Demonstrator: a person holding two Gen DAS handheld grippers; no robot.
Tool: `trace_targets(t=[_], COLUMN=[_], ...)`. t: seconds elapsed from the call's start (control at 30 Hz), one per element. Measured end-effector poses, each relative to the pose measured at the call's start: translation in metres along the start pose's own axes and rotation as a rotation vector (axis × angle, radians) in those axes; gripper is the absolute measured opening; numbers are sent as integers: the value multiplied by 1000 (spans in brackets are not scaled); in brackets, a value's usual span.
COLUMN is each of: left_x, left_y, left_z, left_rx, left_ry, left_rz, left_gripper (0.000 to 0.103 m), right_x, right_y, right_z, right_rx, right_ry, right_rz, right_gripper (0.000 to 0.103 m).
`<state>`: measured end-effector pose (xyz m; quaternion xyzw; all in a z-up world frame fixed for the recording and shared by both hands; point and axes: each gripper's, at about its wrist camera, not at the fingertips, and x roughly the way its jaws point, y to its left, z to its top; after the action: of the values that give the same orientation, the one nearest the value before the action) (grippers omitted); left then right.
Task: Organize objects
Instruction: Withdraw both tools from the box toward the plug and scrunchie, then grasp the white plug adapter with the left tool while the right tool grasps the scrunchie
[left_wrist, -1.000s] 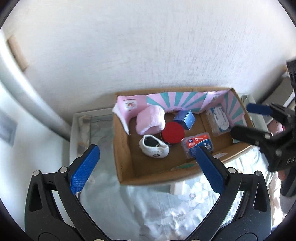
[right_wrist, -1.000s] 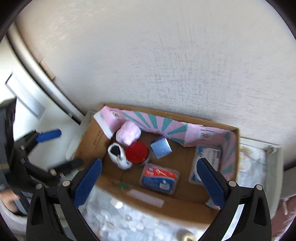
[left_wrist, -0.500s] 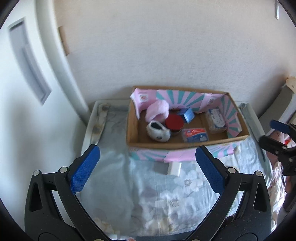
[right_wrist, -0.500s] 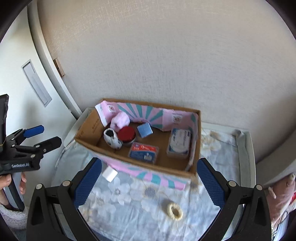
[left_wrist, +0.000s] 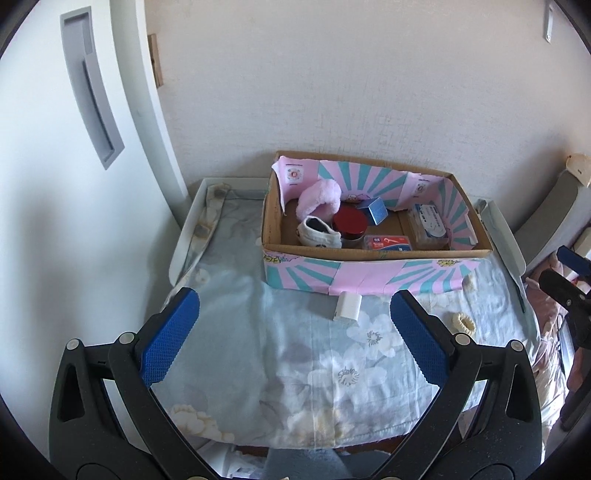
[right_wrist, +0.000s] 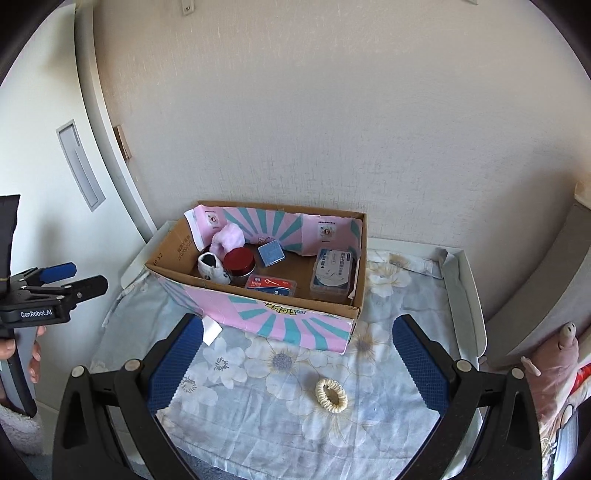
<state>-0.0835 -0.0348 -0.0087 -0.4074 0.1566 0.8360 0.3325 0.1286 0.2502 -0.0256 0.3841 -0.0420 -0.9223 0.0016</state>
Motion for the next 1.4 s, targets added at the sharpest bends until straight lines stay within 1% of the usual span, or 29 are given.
trace_targets(t=[0.1, 0.2, 0.3, 0.37, 0.57, 0.8, 0.9, 1.03, 1.07, 1.1, 1.13, 1.17, 1.23, 1.27, 1.33, 1.37, 1.4], left_x=[-1, 3, 14, 24, 58, 99, 118, 142, 148, 153, 158, 162, 170, 174, 178, 178, 178], left_y=[-2, -4, -4, -4, -8, -24, -34, -46, -48, -50, -52, -53, -56, -57, -58, -59, -59], left_z=[-3, -7, -15, -22, -41, -65, -68, -67, -66, -65, -65, -65, -65, -66, -67, -67, -67], left_rx=[8, 24, 34, 36, 62, 132, 175, 212, 215, 218, 222, 228, 238, 242, 245, 248, 250], left_ry=[-11, -10, -5, 5, 36, 15, 17, 15, 17, 20, 24, 29, 40, 48, 60, 52, 48], left_rz=[-7, 3, -1, -17, -61, -135, -151, -167, -173, -176, -180, -180, -180, -182, -189, -190, -198], left_gripper=[103, 103, 103, 103, 103, 103, 103, 102, 101, 98, 94, 92, 83, 80, 71, 70, 64], right_x=[1, 5, 13, 19, 40, 74, 88, 106, 111, 114, 119, 121, 125, 127, 129, 130, 131], right_y=[-4, -7, -9, -9, -15, -21, -24, -28, -28, -28, -29, -29, -29, -29, -28, -28, -28], right_z=[-5, -13, -24, -34, -65, -108, -121, -127, -127, -128, -127, -127, -126, -126, -125, -125, -125], right_rx=[12, 25, 17, 1, 0, 12, 29, 42, 43, 43, 47, 50, 55, 53, 46, 43, 43], right_ry=[5, 5, 16, 20, 41, 108, 125, 137, 137, 139, 141, 141, 136, 131, 121, 119, 117], right_rz=[-9, -6, -37, -68, -108, -142, -157, -175, -186, -191, -195, -196, -202, -207, -217, -222, -219], right_gripper=[102, 102, 102, 102, 102, 102, 102, 96, 92, 87, 85, 81, 76, 74, 71, 66, 62])
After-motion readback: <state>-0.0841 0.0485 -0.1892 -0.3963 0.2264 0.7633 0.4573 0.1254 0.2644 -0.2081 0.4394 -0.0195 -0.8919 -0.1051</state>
